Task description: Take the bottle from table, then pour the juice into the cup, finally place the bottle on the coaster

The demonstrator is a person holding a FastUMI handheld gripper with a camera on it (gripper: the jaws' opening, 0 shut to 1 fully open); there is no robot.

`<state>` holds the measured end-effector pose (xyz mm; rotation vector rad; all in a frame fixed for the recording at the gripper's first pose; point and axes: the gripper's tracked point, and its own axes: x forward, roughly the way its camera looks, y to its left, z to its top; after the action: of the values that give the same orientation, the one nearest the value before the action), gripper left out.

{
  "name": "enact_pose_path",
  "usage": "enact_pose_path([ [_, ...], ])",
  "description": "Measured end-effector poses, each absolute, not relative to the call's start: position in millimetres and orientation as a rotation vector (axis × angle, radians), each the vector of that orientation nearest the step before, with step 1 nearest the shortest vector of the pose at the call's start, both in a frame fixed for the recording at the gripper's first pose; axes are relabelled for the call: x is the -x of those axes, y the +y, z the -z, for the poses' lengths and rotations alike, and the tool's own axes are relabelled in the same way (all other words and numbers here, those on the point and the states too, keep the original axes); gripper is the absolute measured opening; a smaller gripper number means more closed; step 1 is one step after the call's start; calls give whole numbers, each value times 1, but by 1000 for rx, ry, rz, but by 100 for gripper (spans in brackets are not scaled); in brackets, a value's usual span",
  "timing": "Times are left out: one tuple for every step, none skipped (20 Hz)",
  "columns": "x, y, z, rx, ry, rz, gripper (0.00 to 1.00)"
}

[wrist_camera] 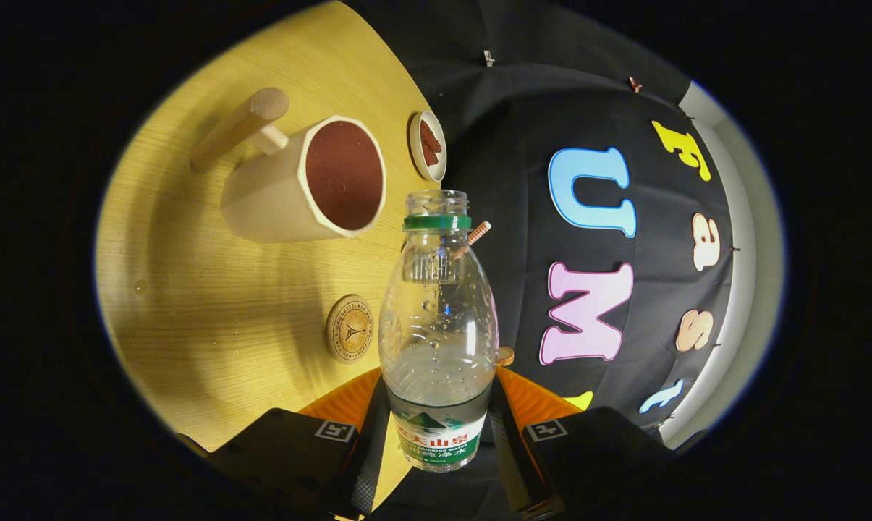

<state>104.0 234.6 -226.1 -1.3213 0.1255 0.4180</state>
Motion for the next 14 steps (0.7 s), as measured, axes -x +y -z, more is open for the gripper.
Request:
enact_pose_path([
  [-105, 236, 227, 1332, 124, -422, 70],
  [-106, 237, 226, 1344, 120, -423, 70],
  [-107, 238, 226, 1357, 116, -423, 70],
  [-106, 238, 224, 1371, 112, -422, 70],
  [-108, 239, 223, 1384, 104, -422, 70],
  [-107, 240, 223, 1397, 98, -423, 70],
  [-110, 241, 222, 1408, 92, -423, 70],
  [-109, 242, 222, 1418, 88, -423, 70],
  [-111, 242, 222, 1428, 86, -422, 70],
  [-111, 241, 223, 1439, 84, -423, 70],
  [-113, 241, 222, 1451, 81, -420, 70],
  [-113, 242, 221, 1460, 76, -420, 70],
  [-114, 242, 220, 1466, 71, -420, 70],
  [-115, 242, 220, 1474, 66, -420, 70],
])
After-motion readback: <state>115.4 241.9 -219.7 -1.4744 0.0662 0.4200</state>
